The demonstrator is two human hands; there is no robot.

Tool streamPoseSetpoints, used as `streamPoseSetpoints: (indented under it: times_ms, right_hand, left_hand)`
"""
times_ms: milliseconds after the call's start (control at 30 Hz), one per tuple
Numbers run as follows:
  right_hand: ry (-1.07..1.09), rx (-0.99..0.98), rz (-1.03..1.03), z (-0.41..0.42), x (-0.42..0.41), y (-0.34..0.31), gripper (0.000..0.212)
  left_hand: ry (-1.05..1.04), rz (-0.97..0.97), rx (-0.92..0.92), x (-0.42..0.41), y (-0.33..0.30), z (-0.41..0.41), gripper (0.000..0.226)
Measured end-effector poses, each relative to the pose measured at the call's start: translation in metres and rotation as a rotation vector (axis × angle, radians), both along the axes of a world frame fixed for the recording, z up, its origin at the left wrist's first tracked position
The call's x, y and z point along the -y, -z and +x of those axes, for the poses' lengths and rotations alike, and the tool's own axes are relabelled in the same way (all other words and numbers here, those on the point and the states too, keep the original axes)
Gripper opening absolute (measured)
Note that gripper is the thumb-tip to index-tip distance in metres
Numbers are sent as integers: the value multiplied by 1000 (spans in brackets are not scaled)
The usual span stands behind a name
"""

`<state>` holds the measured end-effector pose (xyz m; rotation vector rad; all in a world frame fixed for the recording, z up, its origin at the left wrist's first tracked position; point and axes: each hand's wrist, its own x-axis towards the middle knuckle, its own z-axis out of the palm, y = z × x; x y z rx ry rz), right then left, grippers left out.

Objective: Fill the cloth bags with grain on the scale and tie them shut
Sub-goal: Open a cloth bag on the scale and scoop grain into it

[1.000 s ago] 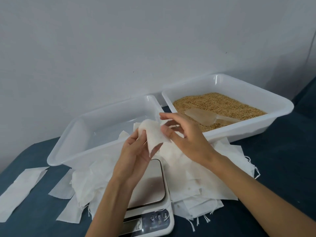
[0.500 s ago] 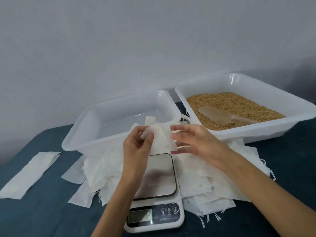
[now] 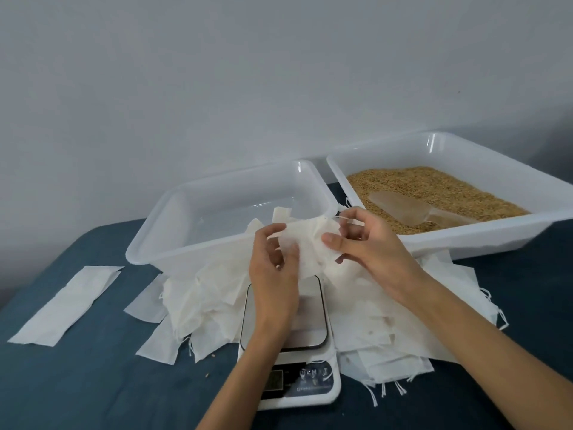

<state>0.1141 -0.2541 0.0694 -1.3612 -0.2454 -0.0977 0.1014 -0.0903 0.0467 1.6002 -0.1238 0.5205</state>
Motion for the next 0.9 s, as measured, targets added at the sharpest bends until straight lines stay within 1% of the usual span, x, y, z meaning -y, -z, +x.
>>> streamPoseSetpoints:
  times_ms: [67,100,167,233,300,333,433,533,633,767,833,900]
  right_hand:
    - [68,69,-59,0,0,-1,34]
    - [103,106,-107,0,0,0,34]
    - [142,156,-187,0,-1,0,31]
    - [126,175,-220,0,-1,2,23]
    - [76,181,-221,0,-1,4,10]
    - [42,183,-205,0,-1,4,6]
    - [-39,185,-118,-1,-1,3,10]
    - [-62,209,-117,-3,-2,2,5]
    - [-27,246,-202,-5,-3,2,9]
    - [174,306,-420,-6,-5,5,19]
    - [237,338,-478,-8,-4,5,20]
    - [249,352,-502,-9,-5,3,21]
  left_hand:
    - [-55,30,23,-1,-1,0,37]
    - [-87,75,58,-2,-2,-1,37]
    - [-96,165,133,-1,-3,-3,29]
    - [24,191,151,1,-3,-6,16]
    - [155,179,114,5,-2,-8,16]
    - [186,170,97,7,-2,-8,16]
    - [204,70,52,7,-1,-6,20]
    - [199,-20,9,1,-2,-3,15]
    - [196,2,-16,0,0,-3,8]
    - [131,-9,-42,5,3,-4,13]
    - [81,-49,-56,6,3,-6,13]
    - [54,-70,-58,9,2,-9,13]
